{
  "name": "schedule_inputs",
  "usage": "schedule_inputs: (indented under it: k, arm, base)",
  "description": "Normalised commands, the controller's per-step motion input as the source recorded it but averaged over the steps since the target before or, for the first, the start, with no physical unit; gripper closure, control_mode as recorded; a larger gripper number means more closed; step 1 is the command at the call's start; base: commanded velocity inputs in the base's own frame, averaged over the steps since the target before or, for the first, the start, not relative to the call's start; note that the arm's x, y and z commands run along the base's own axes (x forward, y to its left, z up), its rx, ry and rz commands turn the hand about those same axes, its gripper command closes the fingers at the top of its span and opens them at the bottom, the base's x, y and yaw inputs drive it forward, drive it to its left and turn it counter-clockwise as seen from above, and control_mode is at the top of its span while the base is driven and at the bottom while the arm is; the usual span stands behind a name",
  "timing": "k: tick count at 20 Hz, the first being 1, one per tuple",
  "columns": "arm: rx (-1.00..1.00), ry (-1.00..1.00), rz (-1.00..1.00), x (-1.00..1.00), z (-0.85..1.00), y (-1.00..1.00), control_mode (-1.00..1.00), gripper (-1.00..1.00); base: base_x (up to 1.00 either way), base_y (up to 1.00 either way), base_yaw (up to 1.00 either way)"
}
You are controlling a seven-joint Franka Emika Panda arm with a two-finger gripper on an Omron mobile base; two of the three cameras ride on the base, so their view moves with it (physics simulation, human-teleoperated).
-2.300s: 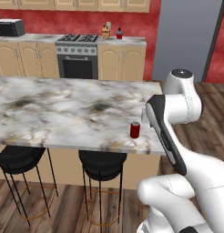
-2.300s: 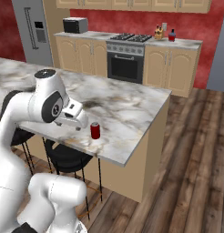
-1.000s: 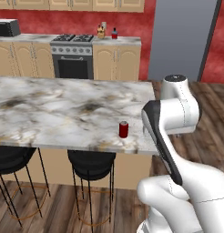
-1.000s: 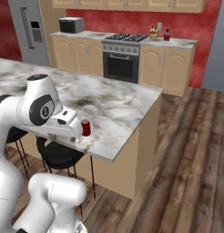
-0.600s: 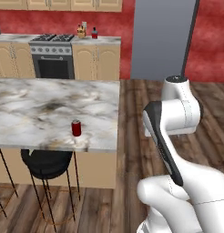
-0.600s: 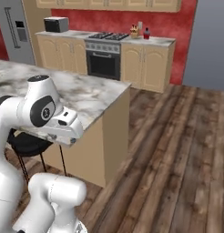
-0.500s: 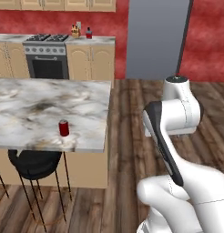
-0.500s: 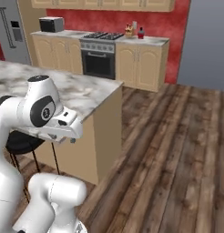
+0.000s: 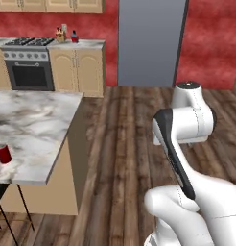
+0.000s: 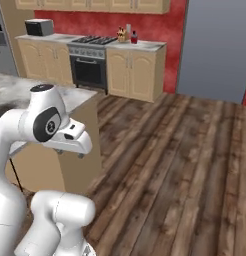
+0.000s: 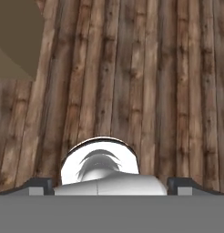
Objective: Move the drinks to the dining counter.
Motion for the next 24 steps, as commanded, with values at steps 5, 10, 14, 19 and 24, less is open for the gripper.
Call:
schedule_inputs:
  k: [5, 10, 14, 19, 24]
  arm:
    - [0.00, 0.00, 0.00, 0.00, 0.00, 0.00, 1.00, -1.00]
    - [0.00, 0.00, 0.00, 0.00, 0.00, 0.00, 1.00, -1.00]
    - [0.00, 0.00, 0.00, 0.00, 0.00, 0.00, 1.00, -1.00]
    - [0.00, 0.00, 0.00, 0.00, 0.00, 0.00, 1.00, -1.00]
    - [0.00, 0.00, 0.00, 0.00, 0.00, 0.00, 1.00, -1.00]
  base:
    - [1.00, -1.00, 0.22]
    - [1.00, -0.97, 0.28]
    - [1.00, -0.78, 0.23]
    - [1.00, -0.80, 0.21]
    - [1.00, -0.76, 0.19]
